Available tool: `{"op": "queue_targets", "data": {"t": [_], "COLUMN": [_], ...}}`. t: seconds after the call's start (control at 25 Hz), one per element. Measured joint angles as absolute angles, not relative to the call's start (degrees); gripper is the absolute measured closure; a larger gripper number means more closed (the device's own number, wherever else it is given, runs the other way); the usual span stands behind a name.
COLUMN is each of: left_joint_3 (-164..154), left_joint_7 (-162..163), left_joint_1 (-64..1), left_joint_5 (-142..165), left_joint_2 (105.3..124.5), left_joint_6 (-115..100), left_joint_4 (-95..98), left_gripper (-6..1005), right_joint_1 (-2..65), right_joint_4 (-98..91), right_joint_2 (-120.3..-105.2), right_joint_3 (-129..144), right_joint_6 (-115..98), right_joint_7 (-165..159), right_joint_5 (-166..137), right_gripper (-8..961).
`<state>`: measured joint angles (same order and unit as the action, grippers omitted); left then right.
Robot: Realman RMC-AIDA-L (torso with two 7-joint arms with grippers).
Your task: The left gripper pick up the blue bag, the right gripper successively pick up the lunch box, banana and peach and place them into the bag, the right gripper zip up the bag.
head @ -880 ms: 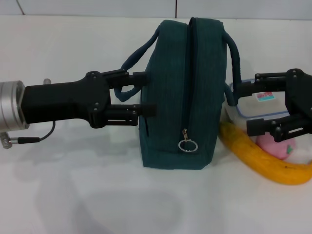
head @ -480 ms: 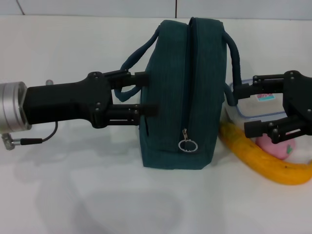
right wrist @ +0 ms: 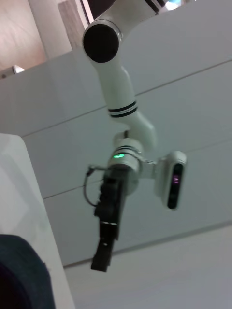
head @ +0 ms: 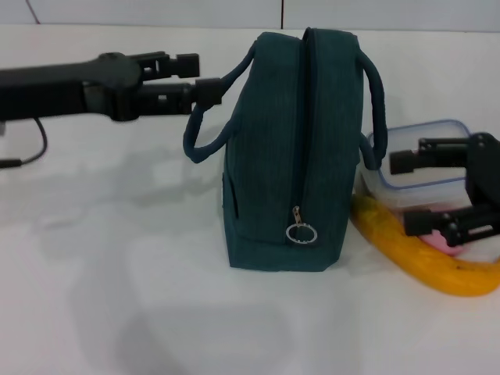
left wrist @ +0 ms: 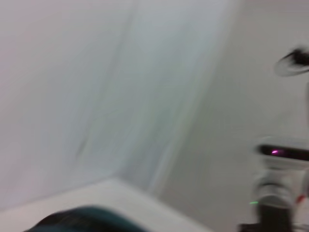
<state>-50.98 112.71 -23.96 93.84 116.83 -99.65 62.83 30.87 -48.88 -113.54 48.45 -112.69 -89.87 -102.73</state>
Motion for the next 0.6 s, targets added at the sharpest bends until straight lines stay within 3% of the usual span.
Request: {"op": "queue_targets", "data": {"t": [0.6], "left_joint_3": [-51.40], "left_joint_7": [144.93], "left_joint_1": [-37.82], "left_joint_5": [122.48], "left_joint_2": [117.92], "left_joint_6": [-96.67], "left_joint_4": [70.39], "left_gripper": [120], "right_joint_1": [18.94], "right_joint_4": [-47.74], "right_joint_2": [-112.85], "right_joint_3": [41.05], "right_joint_6": [-115.56], "right_joint_7": [-83.56], "right_joint_5": [-101.77], "right_gripper": [94]}}
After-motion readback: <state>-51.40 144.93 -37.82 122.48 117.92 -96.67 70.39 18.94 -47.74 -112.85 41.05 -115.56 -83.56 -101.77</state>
